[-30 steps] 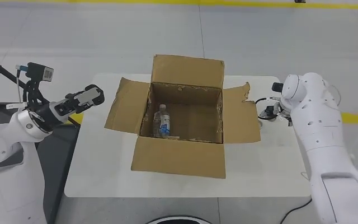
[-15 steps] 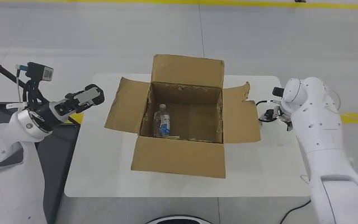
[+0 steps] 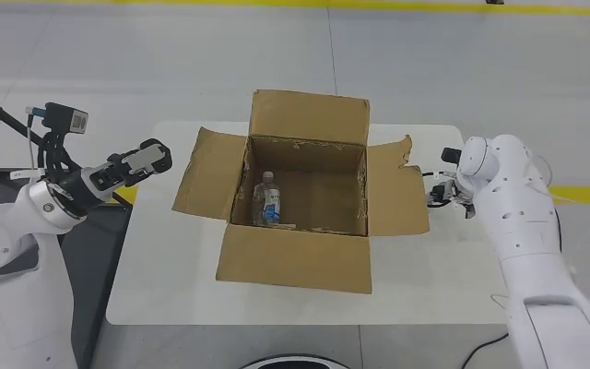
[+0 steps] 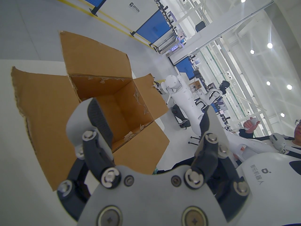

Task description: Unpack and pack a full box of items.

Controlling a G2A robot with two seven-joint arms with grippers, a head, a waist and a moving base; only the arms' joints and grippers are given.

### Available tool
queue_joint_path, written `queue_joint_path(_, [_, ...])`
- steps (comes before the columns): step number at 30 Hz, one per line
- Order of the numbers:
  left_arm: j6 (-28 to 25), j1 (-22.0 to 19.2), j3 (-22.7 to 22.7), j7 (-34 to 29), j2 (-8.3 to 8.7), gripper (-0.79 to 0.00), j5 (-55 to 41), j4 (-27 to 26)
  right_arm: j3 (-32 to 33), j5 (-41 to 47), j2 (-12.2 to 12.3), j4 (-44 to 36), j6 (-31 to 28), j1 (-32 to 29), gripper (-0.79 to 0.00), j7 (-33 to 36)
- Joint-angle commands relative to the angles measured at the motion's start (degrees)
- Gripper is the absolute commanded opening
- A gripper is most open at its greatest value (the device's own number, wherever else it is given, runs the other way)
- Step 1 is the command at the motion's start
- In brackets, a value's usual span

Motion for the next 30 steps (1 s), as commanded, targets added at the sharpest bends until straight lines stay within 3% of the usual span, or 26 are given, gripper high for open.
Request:
queue_joint_path(1, [0.00,0.00,0.00,0.00,0.00,0.000,0.00,0.00,0.13,-0.06,0.06,-0.29,0.08,-0.15,-0.129,0.29])
queue_joint_path(21, [0.00,0.00,0.00,0.00,0.00,0.000,0.00,0.00,0.78,2.46,-0.11,-0.14,-0.02,-1.27,-0.434,-1.33])
queue_joint_path(30, [0.00,0.00,0.00,0.00,0.00,0.000,0.00,0.00,0.77,4.14,-0.37,1.00,-0.65,-1.12,-0.453,-2.98])
